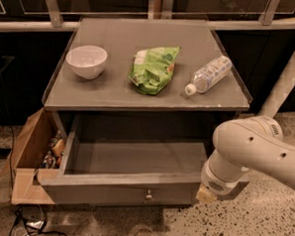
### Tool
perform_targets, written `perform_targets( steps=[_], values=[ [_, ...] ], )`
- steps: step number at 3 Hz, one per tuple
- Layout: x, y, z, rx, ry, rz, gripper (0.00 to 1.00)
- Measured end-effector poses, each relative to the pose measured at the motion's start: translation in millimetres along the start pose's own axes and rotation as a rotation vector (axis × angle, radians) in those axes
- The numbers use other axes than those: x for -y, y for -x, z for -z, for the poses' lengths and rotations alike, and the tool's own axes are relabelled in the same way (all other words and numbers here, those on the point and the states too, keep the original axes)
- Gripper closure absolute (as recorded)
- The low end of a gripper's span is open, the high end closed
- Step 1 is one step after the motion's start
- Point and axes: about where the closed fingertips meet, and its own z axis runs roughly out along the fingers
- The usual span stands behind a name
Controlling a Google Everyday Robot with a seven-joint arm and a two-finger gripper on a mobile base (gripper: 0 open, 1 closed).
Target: Close top drawer
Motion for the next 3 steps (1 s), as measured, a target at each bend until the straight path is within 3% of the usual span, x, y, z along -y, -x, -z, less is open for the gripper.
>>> perform_targets(
  steps=[1, 3],
  values=[
    [20, 19, 3, 0.021, -0.041, 0.014, 1.00],
    [40, 40, 6, 0.036, -0.066, 0.018, 1.00]
  ],
)
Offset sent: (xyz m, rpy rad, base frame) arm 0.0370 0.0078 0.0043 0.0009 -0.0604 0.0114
